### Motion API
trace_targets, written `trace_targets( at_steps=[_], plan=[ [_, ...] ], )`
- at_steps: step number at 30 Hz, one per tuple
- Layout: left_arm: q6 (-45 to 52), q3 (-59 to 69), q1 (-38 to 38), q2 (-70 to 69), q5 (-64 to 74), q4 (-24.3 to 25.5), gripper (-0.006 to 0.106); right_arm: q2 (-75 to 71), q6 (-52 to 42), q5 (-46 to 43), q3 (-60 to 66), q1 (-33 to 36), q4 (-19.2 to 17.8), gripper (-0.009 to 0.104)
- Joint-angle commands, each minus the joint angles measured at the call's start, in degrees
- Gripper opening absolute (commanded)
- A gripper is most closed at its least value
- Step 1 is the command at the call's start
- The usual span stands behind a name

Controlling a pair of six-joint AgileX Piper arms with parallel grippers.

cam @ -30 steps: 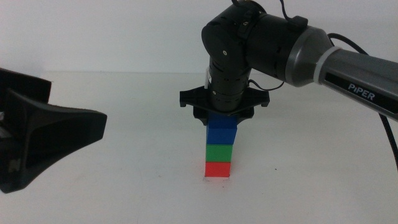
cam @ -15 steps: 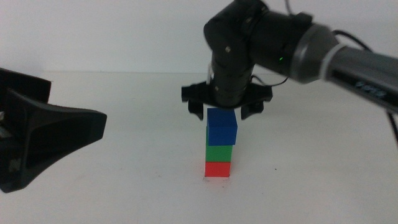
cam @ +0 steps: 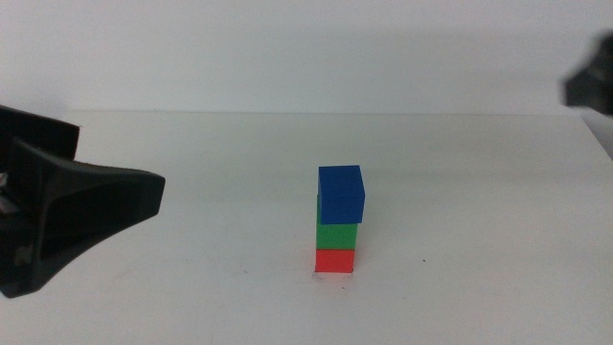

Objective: Stack red cubes first, then green, then blue cubes in a specific spot.

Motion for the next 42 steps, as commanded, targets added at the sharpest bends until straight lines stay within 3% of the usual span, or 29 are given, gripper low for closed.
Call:
trace_targets(
  at_steps=[1,3,6,21,27,31,35,42],
  plan=[
    [-0.3,0.0,-0.1,-0.3,-0.8,0.0,0.094,-6.9,-11.9,-7.2,7.7,-6.1,7.4,0.085],
    [-0.3,0.0,-0.1,-0.3,-0.8,0.0,0.094,-11.4,-19.0,-11.7,12.9,-10.0,12.6,0.085],
    [-0.3,0.0,-0.1,-0.3,-0.8,0.0,0.094,-14.7,-24.3,-14.5,16.5,-11.2,17.1,0.085],
    [-0.3,0.8,-0.1,-0.3,-1.3,1.2,0.094,-15.8,-24.6,-14.8,16.7,-11.2,17.9,0.085],
    [-0.3,10.6,2.6,-4.7,-18.5,-6.1,0.094,-16.6,-24.5,-16.4,17.8,-11.2,20.3,0.085],
    [-0.3,25.3,8.8,-11.4,-35.9,-5.0,0.094,-22.5,-24.5,-31.0,27.1,-11.2,20.4,0.085],
    [-0.3,38.4,19.2,-21.6,-40.2,-8.0,0.094,-30.3,-24.5,-46.5,40.6,-11.2,20.4,0.085],
    [-0.3,54.0,35.7,-37.8,-39.9,-8.1,0.094,-46.2,-24.5,-48.9,59.8,-13.2,14.0,0.085]
  ],
)
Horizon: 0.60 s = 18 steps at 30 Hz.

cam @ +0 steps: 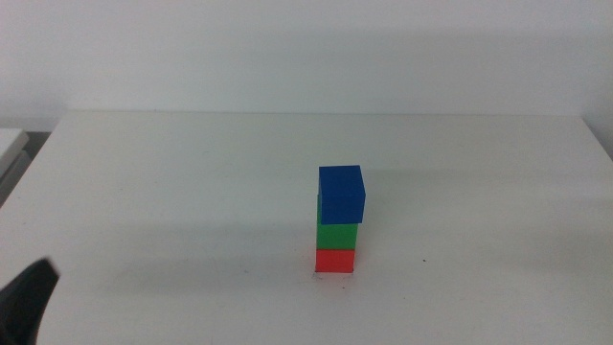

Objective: Stack red cubes first, then green, then blue cubes in a specific spot.

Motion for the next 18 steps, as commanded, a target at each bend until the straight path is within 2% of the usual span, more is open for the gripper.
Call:
trace_targets(
  at_steps=[1,7,10,18],
  plan=[
    [-0.3,4.1,4.4,-4.9,-1.3,-0.6,0.094,-5.5,-0.6,-1.4,5.5,-2.1,-1.9,0.085],
    [-0.3,10.7,8.8,-9.0,-1.3,-0.6,0.094,-16.8,-0.6,-1.4,14.4,-7.9,-2.0,0.085],
    [-0.3,13.1,8.9,-9.0,-2.4,0.5,0.094,-21.2,-0.6,-1.2,16.2,-8.2,-2.1,0.085],
    [-0.3,13.1,9.0,-9.0,-2.3,1.6,0.094,-21.2,-0.6,-1.4,16.2,-8.2,-2.1,0.085]
  ],
)
